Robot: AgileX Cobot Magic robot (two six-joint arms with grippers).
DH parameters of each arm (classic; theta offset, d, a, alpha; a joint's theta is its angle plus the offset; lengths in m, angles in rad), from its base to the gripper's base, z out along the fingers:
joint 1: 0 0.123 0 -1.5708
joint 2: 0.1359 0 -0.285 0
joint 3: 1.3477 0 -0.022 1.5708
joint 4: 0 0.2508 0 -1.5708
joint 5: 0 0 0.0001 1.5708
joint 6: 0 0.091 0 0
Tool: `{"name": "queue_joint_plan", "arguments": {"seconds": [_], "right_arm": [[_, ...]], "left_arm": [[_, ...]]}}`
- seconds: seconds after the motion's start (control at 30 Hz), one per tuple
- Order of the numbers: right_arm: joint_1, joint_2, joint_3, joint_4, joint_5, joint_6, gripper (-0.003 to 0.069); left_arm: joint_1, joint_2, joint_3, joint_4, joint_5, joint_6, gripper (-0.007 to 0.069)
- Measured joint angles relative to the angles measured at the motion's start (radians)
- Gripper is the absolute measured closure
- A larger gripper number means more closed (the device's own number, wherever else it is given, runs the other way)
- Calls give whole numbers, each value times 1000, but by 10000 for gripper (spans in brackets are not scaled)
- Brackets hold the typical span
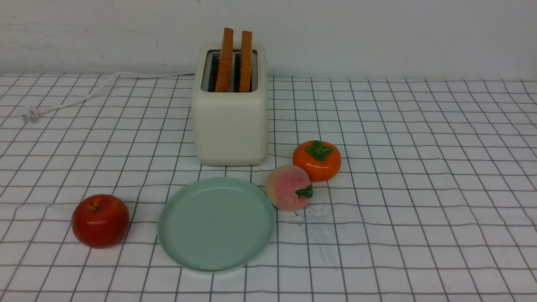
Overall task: Take toasted bread from bread machine on white checkered table place on plate.
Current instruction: 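Reach for a toast slice standing in the toaster with the left gripper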
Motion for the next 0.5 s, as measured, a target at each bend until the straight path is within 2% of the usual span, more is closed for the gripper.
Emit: {"name": "queue_joint_plan", "arguments": {"seconds": [0.3,0.47,0.5], "right_arm": [[0,0,0,0,0,0,418],[0,0,0,0,0,0,418],[0,0,0,0,0,0,418]], "left_arm": [[0,0,0,-16,-67,0,389],[0,0,0,-106,-154,0,387],[0,0,0,-182,-194,0,387]]}}
